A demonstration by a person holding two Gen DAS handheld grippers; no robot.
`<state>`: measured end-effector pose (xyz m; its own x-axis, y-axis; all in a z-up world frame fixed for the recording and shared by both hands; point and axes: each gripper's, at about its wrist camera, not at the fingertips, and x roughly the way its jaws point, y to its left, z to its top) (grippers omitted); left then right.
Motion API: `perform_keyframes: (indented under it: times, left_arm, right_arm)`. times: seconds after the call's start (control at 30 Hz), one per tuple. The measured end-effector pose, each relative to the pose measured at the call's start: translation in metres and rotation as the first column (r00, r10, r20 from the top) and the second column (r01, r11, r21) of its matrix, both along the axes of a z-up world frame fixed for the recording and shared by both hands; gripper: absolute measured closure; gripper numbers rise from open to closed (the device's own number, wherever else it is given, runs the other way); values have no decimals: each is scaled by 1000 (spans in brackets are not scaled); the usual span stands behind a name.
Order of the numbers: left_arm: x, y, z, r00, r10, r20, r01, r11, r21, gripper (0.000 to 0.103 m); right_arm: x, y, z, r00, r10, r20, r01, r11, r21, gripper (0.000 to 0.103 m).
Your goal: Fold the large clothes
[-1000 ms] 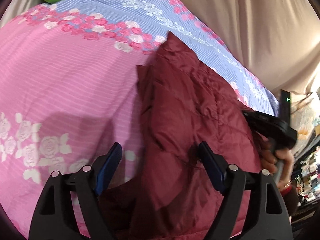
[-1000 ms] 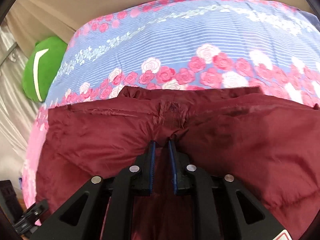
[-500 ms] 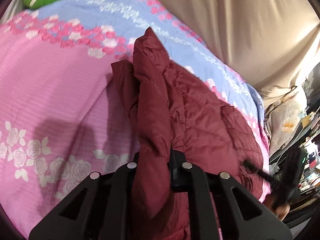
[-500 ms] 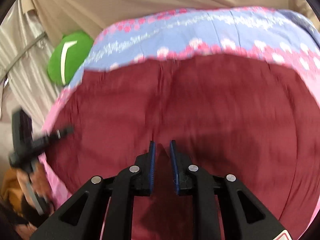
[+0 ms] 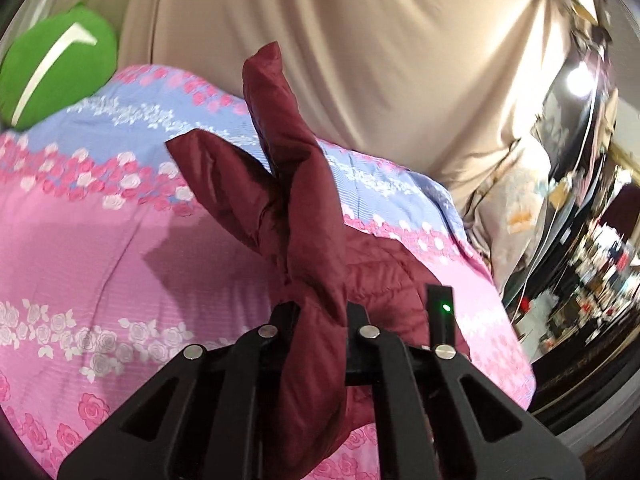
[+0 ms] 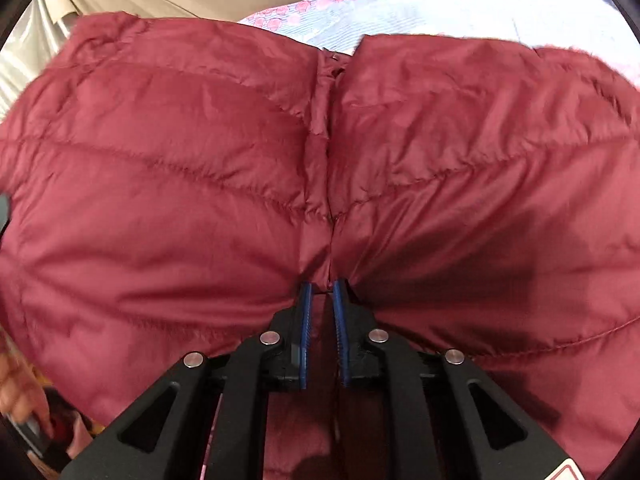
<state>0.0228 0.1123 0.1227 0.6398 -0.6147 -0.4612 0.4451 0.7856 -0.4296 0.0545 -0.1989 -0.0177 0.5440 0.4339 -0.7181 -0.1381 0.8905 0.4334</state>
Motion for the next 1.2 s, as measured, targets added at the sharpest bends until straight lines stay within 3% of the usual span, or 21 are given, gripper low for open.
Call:
perform_keyframes:
  times: [0.2,0.3,0.5,0.67,0.8,0.9,1.2]
  left_arm:
    - [-5,-54,18,997,-71,40,70,997,34,95]
    - [-1,-84,24,992,-117,44,116,992,43,95]
    - [6,-136,22,982,-183,32,181,981,77,95]
    - [10,-183,9,975,-223,3,221,969,113,95]
    - [10,-213,-3,966,-259,-25,260,954,149,95]
    - [9,-238,-12,961,-275,-39,278,941,193,95]
    - [16,-309,-51,957,-269,-104,289,904,316,92]
  right_arm:
    - [-1,-3,-1,1000,-1,1,1,1000,9,93]
    - [-16,-15,14,999,-35,34,34,999,38,89]
    - [-76,-97,51,961,-231,154,232,973,11,89]
    - [-105,-164,35,917,-384,104,383,923,39,86]
    - [-103,-175,11,929,-368,37,363,926,102,86]
    - [-101,-171,3,938,-344,36,338,935,104,86]
    - [-96,-171,2,936,-351,33,343,929,137,87]
